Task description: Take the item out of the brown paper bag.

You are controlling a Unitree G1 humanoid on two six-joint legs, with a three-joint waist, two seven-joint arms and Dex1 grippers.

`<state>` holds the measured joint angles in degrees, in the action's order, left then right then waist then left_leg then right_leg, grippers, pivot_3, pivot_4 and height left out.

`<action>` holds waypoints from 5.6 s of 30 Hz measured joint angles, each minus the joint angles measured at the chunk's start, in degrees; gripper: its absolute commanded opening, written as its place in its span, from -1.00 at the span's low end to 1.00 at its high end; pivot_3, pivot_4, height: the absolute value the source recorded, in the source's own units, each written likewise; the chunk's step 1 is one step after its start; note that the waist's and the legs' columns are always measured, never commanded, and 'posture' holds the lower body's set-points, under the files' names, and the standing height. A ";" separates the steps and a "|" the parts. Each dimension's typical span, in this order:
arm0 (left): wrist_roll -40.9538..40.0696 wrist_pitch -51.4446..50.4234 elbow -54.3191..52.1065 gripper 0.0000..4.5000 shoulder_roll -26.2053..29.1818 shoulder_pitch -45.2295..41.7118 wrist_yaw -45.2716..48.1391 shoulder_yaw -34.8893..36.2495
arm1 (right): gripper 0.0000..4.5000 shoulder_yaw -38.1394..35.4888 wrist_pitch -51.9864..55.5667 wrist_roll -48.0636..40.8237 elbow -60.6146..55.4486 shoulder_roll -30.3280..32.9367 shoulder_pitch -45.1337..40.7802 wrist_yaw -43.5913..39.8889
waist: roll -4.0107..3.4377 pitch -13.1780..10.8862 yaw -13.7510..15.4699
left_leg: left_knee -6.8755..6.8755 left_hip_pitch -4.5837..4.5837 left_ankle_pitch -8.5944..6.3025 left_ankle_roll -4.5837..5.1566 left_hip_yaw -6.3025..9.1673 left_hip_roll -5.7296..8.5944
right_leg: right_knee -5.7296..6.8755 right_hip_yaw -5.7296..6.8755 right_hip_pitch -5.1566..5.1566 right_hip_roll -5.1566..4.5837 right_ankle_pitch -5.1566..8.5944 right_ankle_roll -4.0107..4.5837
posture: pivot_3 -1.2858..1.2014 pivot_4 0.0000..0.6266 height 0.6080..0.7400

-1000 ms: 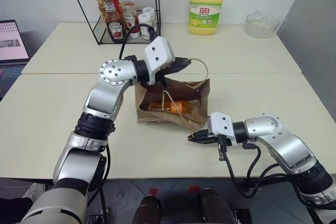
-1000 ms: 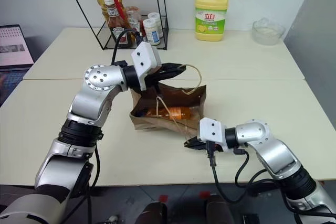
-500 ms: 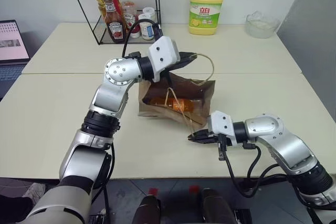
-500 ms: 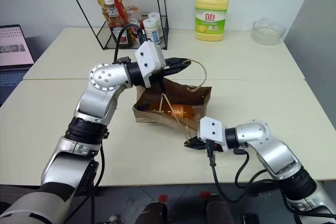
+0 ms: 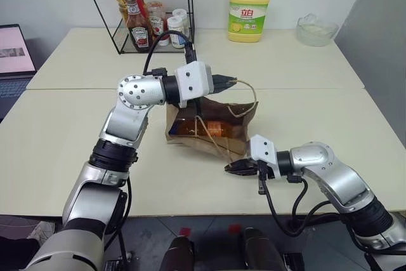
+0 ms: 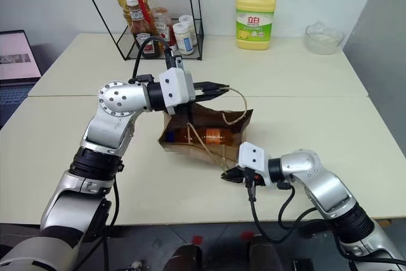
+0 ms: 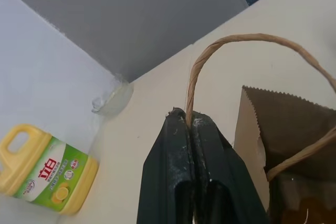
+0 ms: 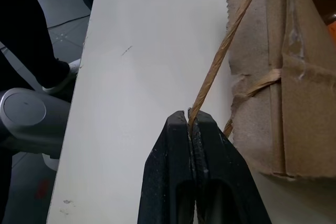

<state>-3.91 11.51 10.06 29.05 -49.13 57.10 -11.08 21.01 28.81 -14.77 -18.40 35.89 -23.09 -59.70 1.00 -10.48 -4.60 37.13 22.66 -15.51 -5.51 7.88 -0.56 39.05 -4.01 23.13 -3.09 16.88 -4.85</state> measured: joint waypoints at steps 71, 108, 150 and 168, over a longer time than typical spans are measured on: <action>-18.67 -46.35 -11.74 -1.00 -3.53 -3.27 -5.90 8.24 | 1.00 -13.78 24.53 -20.63 -14.20 7.04 2.76 -0.38 | 0.01 0.01 0.00 | 0.06 0.02 -0.01 0.02 0.07 0.01 | 0.01 0.03 -0.07 0.00 0.00 0.00 | 0.03 -0.52 1.00; -23.04 -51.03 -12.74 -1.00 -3.25 -2.59 -8.34 9.30 | 1.00 -11.14 32.37 -22.93 1.66 -15.55 -22.85 30.15 | -0.01 0.02 -0.49 | 0.00 0.08 0.01 0.00 0.04 -0.01 | 0.05 0.04 0.08 -0.01 0.00 0.00 | 0.03 -0.52 1.00; -25.32 -52.33 -16.26 -1.00 -3.30 0.12 -12.63 9.99 | 1.00 11.61 3.05 23.38 20.82 -16.08 -24.38 12.09 | 0.00 0.05 -0.44 | 0.00 -0.02 0.03 -0.02 0.04 -0.01 | 0.07 0.05 0.04 -0.02 -0.01 0.01 | 0.03 -0.52 1.00; -25.24 -52.29 -16.21 -1.00 -3.67 0.12 -12.75 10.41 | 0.83 12.03 -4.29 28.71 29.18 -18.18 -25.32 14.39 | -0.01 0.08 -0.42 | 0.00 -0.05 0.03 -0.03 0.03 0.00 | 0.07 0.04 0.01 -0.03 -0.01 0.00 | 0.03 -0.52 1.00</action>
<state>-29.15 -40.78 -6.15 25.38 -49.01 44.35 -0.67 33.04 24.52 13.94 10.77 17.70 -48.41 -45.30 0.98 -10.40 -5.02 37.13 22.61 -15.49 -5.54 7.91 -0.56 39.12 -3.97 23.14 -3.12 16.87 -4.85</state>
